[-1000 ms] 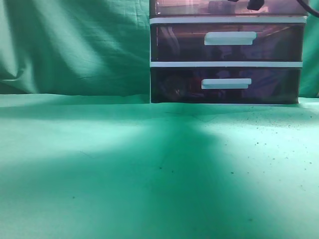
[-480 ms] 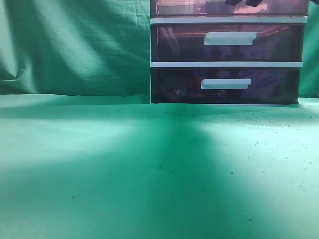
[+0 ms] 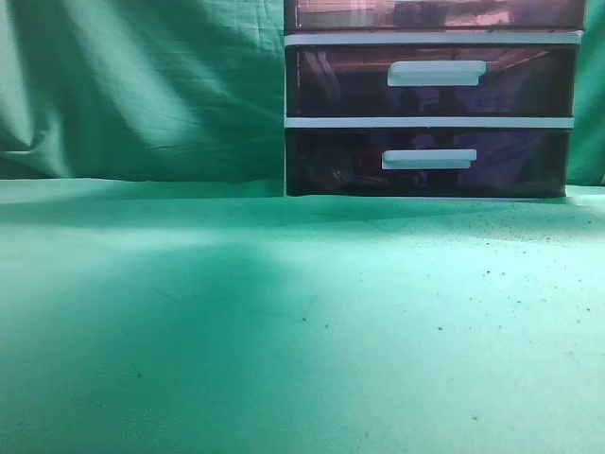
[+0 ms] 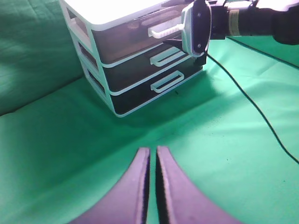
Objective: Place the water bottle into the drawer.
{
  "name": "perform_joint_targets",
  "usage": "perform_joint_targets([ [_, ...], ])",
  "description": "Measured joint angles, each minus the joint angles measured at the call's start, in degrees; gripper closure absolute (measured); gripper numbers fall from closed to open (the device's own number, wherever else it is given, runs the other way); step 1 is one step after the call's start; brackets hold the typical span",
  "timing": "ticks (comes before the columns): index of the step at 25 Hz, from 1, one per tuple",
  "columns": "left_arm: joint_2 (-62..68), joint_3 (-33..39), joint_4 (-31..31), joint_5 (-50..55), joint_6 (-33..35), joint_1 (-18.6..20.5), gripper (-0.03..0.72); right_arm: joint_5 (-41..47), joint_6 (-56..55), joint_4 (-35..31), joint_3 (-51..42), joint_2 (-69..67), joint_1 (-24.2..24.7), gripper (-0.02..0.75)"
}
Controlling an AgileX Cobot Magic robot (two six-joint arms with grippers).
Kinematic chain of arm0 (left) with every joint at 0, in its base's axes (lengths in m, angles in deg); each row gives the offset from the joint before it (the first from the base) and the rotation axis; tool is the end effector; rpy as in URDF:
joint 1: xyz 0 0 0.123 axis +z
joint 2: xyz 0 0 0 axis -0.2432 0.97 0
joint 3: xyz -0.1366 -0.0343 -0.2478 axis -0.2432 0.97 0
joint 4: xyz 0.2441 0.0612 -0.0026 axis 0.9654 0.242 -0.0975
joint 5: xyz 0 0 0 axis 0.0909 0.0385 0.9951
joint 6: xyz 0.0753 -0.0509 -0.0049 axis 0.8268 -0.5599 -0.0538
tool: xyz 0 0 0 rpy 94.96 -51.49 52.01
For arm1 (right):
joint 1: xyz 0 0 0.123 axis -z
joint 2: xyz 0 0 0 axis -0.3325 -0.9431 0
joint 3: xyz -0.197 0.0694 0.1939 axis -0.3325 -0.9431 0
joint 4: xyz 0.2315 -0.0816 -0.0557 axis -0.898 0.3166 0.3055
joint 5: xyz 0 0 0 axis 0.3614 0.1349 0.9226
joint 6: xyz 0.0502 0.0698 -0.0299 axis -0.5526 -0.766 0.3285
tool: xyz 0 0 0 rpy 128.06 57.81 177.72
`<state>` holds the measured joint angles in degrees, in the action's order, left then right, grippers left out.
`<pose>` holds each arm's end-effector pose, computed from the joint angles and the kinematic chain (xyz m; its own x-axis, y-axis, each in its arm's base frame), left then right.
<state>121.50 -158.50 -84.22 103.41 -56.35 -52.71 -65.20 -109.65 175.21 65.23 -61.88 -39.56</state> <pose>0.1195 -0.0874 0.4852 -0.2871 0.2918 -0.9124 0.5873 0.8061 0.0730 0.3863 0.1347 0.3358 0.1643 -0.9097 -0.3813 -0.3181 0.3171 -0.8935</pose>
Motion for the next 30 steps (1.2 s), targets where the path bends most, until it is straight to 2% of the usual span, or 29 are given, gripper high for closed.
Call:
perform_joint_targets([
  [4,0.0,0.0,0.0,0.35,0.0,0.0,0.688,0.0,-5.67,-0.25,0.0,3.31,-2.5,0.245],
  [9,-1.76,0.73,-0.92,0.06,0.0,0.0,0.688,0.0,-18.75,-1.55,0.0,8.9,-7.72,0.245],
  [15,-14.84,9.32,-2.09,-1.8,0.0,0.0,0.688,-3.14,-32.35,-3.35,0.0,16.82,-16.31,0.245],
  [16,-17.43,11.3,-2.62,-2.5,0.0,0.0,0.688,-4.5,-34.59,-3.46,-0.55,17.85,-17.25,0.321],
  [18,-23.52,16.81,-3.65,-4.13,0.03,0.0,0.688,-7.45,-39.53,-3.59,-2.61,20.24,-18.75,0.427],
  [21,-31.99,24.94,-5.25,-6.84,-0.19,0.0,0.688,-12.56,-46.57,-2.24,-6.48,23.33,-19.05,0.622],
  [24,-39.28,33.59,-7.23,-10.66,-0.19,0.0,0.688,-16.64,-54.87,0.23,-10.03,26.99,-19.05,0.738],
  [30,-53.25,48.43,-10.64,-18.33,-0.19,0.0,0.688,-25.84,-63.86,1.22,-14.07,35.22,-19.05,0.738],
])
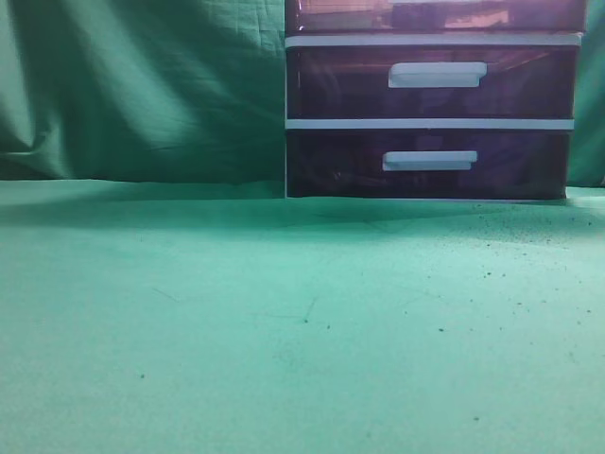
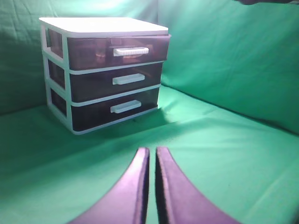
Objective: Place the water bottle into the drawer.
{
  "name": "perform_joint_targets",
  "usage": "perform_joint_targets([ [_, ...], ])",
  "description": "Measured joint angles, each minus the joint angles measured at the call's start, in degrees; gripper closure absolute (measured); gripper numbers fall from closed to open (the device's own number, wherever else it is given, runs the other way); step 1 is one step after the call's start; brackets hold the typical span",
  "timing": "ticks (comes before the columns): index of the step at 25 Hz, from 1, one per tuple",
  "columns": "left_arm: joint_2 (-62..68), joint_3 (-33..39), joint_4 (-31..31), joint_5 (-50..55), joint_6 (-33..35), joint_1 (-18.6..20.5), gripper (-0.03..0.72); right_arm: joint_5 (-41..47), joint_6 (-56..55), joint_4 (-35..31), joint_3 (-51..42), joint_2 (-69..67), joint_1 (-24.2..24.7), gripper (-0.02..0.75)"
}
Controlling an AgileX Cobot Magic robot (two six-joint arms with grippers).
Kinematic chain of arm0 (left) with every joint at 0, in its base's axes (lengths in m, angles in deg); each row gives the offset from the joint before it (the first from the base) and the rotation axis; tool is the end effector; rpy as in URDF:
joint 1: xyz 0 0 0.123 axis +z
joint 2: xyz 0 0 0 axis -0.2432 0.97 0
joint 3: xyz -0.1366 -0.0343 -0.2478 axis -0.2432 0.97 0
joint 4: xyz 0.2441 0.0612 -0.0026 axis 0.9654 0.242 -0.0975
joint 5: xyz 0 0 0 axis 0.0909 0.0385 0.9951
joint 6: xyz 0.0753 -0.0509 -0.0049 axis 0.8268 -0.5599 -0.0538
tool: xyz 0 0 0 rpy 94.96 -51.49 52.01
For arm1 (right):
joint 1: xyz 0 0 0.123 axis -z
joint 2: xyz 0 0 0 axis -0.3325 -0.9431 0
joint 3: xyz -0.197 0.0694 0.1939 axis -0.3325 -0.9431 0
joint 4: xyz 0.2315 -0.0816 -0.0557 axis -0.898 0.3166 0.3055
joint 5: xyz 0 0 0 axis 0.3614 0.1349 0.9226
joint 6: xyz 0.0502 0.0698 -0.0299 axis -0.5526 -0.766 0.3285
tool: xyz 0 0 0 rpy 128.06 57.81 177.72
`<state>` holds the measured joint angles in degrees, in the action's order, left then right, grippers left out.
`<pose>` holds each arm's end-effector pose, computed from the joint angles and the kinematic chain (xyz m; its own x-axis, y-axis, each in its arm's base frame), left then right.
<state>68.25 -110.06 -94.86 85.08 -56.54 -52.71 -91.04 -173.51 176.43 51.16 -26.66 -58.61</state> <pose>-0.0052 -0.0029 0.3267 -0.0644 -0.0549 -0.9964 0.6672 0.7402 -0.0839 0.1586 0.1719 0.4448 0.0945 -0.0077 -0.9955 -0.8661 0.4923 -0.0861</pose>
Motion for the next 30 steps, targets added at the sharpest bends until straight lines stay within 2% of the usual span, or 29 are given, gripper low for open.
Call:
perform_joint_targets([
  [10,-1.04,13.13,-1.75,-4.52,-2.33,0.0,0.688,-7.38,-8.38,0.57,-5.95,12.85,0.0,0.738],
  [16,-1.04,23.18,-1.12,-10.43,-2.99,0.0,0.688,-10.32,-9.17,0.57,-11.93,20.27,0.0,0.738],
  [22,-1.04,30.49,-1.12,-11.72,-2.99,0.0,0.688,-11.05,-7.82,0.57,-15.58,23.59,0.0,0.738],
  [30,-1.04,31.9,-1.12,-13.68,-3.04,0.0,0.688,-19.89,-7.79,0.57,-15.67,23.97,0.0,0.738],
])
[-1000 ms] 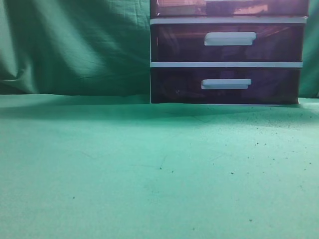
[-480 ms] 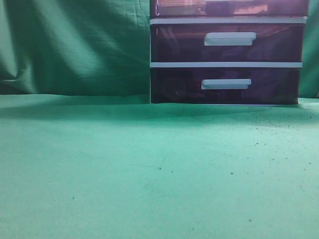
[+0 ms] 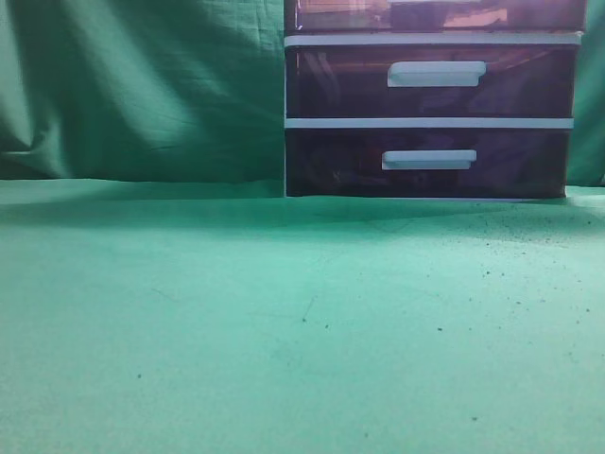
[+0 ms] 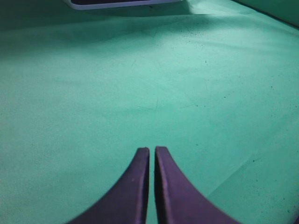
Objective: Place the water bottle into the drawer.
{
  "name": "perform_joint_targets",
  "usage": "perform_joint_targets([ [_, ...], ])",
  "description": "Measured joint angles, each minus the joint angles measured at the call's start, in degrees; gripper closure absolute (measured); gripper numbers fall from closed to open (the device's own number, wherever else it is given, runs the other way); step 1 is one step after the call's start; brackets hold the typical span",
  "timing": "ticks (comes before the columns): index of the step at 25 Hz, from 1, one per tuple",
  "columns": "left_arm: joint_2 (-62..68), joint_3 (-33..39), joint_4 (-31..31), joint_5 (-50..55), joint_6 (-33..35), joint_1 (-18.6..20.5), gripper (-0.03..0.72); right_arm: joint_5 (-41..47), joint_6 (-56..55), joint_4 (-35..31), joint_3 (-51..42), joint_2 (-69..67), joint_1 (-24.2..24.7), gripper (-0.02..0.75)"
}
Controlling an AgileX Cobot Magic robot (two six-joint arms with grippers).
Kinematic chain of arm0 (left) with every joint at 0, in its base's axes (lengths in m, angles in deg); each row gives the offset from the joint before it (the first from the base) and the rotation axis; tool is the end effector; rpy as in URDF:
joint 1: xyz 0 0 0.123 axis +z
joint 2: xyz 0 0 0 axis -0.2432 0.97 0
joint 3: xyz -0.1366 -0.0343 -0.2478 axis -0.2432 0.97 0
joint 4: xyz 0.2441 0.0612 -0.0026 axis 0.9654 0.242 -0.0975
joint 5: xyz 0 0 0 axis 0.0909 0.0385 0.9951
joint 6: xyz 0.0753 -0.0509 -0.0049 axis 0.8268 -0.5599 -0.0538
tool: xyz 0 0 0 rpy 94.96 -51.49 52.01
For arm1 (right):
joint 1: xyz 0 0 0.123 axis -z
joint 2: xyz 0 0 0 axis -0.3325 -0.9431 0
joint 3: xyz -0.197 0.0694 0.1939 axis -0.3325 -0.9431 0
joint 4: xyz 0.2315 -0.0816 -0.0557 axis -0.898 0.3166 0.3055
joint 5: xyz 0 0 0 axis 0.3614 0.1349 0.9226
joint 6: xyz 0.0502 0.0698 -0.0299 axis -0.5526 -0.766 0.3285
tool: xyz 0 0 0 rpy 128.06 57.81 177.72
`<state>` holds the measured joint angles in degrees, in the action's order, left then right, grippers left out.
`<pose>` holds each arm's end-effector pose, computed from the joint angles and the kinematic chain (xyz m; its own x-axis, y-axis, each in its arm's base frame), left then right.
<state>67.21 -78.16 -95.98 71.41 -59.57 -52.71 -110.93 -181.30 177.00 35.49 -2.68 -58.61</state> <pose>0.0372 -0.0353 0.1742 -0.3446 0.0640 -0.9366 0.6102 0.7734 -0.1717 0.0445 0.1127 0.4189 0.0640 0.0573 -0.9963 -0.9827 0.1772 -0.0529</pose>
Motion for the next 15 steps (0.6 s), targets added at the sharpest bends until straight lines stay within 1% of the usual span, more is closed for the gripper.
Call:
perform_joint_targets([
  [4,0.0,0.09,0.0,-0.14,0.0,0.0,0.688,-3.06,0.0,0.0,0.0,0.0,0.0,0.738],
  [8,0.0,0.09,0.0,-0.14,0.0,0.0,0.688,-3.07,0.1,0.0,0.0,0.11,0.0,0.738],
  [9,0.0,0.09,0.0,-0.14,0.0,0.0,0.688,-1.33,-0.05,0.0,0.0,0.25,0.0,0.738],
  [11,0.0,0.09,0.0,-0.14,0.0,0.0,0.688,6.37,-3.14,-0.93,0.0,1.09,0.0,0.738],
  [14,0.0,0.09,0.0,-0.14,0.0,0.0,0.688,21.64,-10.66,-6.63,0.0,2.12,0.0,0.738],
  [15,0.0,0.09,0.0,-0.14,0.0,0.0,0.688,25.41,-12.15,-8.25,0.0,2.22,0.0,0.738],
])
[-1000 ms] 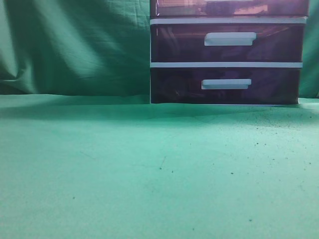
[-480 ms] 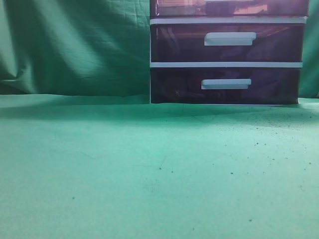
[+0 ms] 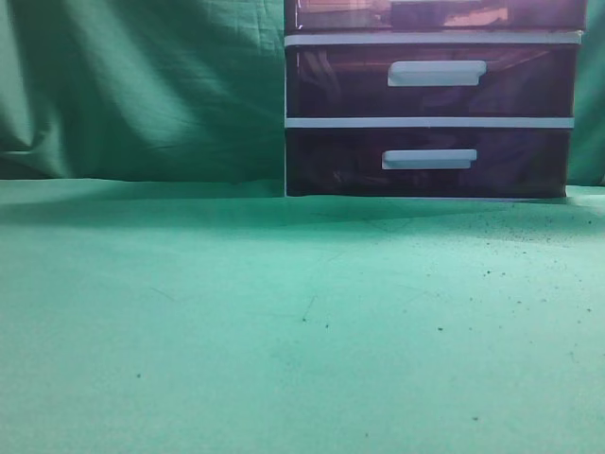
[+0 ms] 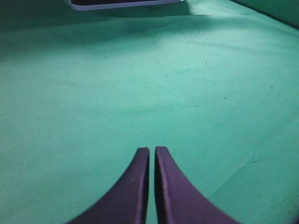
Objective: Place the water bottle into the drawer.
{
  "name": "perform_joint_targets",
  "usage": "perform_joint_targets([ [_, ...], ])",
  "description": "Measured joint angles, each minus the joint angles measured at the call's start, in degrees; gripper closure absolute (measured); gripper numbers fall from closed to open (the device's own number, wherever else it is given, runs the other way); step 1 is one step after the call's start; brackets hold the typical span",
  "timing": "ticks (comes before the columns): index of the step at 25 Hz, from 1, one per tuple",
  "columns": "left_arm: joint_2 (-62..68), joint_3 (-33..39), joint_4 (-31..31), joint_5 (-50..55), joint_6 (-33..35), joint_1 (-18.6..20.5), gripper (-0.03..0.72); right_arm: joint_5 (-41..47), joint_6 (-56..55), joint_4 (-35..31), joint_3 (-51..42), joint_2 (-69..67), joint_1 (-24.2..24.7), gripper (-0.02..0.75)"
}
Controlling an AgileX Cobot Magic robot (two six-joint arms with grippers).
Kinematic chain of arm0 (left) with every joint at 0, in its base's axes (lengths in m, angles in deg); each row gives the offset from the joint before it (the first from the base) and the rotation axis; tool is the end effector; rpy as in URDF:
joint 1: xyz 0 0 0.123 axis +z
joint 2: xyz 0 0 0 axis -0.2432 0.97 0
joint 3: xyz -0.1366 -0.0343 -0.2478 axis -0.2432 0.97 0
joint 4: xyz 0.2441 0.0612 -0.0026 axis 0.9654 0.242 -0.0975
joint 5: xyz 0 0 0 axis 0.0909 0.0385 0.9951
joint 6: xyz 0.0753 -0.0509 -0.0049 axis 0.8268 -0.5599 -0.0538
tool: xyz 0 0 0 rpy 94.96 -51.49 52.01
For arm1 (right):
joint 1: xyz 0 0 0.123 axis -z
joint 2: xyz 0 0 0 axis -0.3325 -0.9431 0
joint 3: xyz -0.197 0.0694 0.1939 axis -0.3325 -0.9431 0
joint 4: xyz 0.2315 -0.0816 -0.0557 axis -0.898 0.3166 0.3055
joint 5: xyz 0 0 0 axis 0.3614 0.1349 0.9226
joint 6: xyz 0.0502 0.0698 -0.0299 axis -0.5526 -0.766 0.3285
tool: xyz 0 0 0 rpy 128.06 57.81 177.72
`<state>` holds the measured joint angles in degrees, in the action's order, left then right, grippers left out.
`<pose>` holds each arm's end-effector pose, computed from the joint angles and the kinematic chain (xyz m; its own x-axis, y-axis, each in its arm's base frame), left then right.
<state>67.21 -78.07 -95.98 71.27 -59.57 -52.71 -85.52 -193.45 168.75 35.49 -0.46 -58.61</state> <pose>0.0373 -0.0353 0.1739 -0.3440 0.0633 -0.9368 0.6101 0.7735 -0.1717 0.0689 0.0888 0.4385 -0.1356 0.3982 -0.9072 -0.8323 0.4509 0.3224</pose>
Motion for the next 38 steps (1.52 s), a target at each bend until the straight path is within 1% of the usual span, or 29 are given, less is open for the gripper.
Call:
perform_joint_targets([
  [2,0.0,0.0,0.0,0.0,0.0,0.0,0.688,6.57,2.17,-4.36,0.0,0.0,0.0,0.738],
  [3,0.0,0.0,0.0,0.0,0.0,0.0,0.688,8.36,7.08,-7.97,0.0,0.0,0.0,0.738],
  [4,0.0,0.0,0.0,0.0,0.0,0.0,0.688,9.31,14.94,-12.45,0.0,0.0,0.0,0.738],
  [5,0.0,0.0,0.0,0.0,0.0,0.0,0.688,10.11,25.27,-19.94,0.0,0.0,0.0,0.738],
  [6,0.0,0.0,0.0,0.0,0.0,0.0,0.688,10.69,35.06,-29.6,-0.16,0.0,0.0,0.738],
  [7,0.0,0.0,0.0,0.0,0.0,0.0,0.688,11.96,47.59,-39.22,-0.51,0.11,0.0,0.738],
  [8,0.0,0.0,0.0,0.0,0.0,0.0,0.688,14.22,60.43,-51.95,-0.76,0.47,0.0,0.738],
  [9,0.0,0.0,0.0,0.0,0.0,0.0,0.688,18.69,71.14,-65.22,-0.86,0.68,0.0,0.738],
  [10,0.0,0.0,0.0,0.0,0.0,0.0,0.688,24.49,84.25,-78.04,-0.86,0.93,0.0,0.738],
  [12,0.0,0.0,0.0,0.0,0.0,0.0,0.688,35.47,111.35,-97.54,-1.11,1.02,0.0,0.738],
  [13,0.0,0.0,0.0,0.0,0.0,0.0,0.688,39.31,121.53,-106.14,-1.57,1.02,0.0,0.738],
  [14,0.0,0.0,0.0,-0.04,0.0,0.0,0.688,40.92,131.04,-112.84,-2.36,1.16,0.0,0.738],
  [15,0.0,0.0,0.0,-0.04,0.0,0.0,0.688,41.02,137.1,-116.81,-3.04,1.54,0.0,0.738],
  [16,0.0,0.0,0.0,-0.04,0.0,0.0,0.688,39.77,140.3,-119.67,-3.97,2.24,0.0,0.738],
  [18,0.0,0.0,0.0,-0.04,0.0,0.0,0.688,36.89,142.0,-122.15,-6.12,5.4,1.11,0.738],
  [21,0.0,0.0,0.0,-0.04,0.0,0.0,0.688,35.87,142.14,-123.34,-10.36,12.21,5.15,0.738],
  [24,0.0,0.0,0.0,-0.04,0.0,0.0,0.688,35.72,142.21,-123.56,-15.73,19.31,11.2,0.738],
  [27,0.0,0.0,0.0,-0.13,0.0,0.0,0.688,35.72,141.53,-123.16,-21.79,26.16,18.26,0.738],
  [29,0.0,0.0,0.0,-0.13,0.0,0.0,0.688,35.95,136.81,-119.93,-25.72,30.64,22.95,0.738],
  [32,0.0,0.0,0.0,-0.13,0.0,0.0,0.688,36.05,123.78,-108.16,-30.74,35.19,28.56,0.738],
  [33,0.0,0.0,0.0,-0.13,0.0,0.0,0.688,36.09,119.5,-104.8,-32.17,35.92,29.75,0.738],
  [35,0.0,0.0,0.0,-0.13,0.0,0.0,0.688,36.47,115.5,-98.82,-35.69,36.12,30.39,0.738],
  [38,0.0,0.0,0.0,-0.13,0.0,0.0,0.688,36.59,116.49,-95.16,-41.06,36.12,30.52,0.738],
])
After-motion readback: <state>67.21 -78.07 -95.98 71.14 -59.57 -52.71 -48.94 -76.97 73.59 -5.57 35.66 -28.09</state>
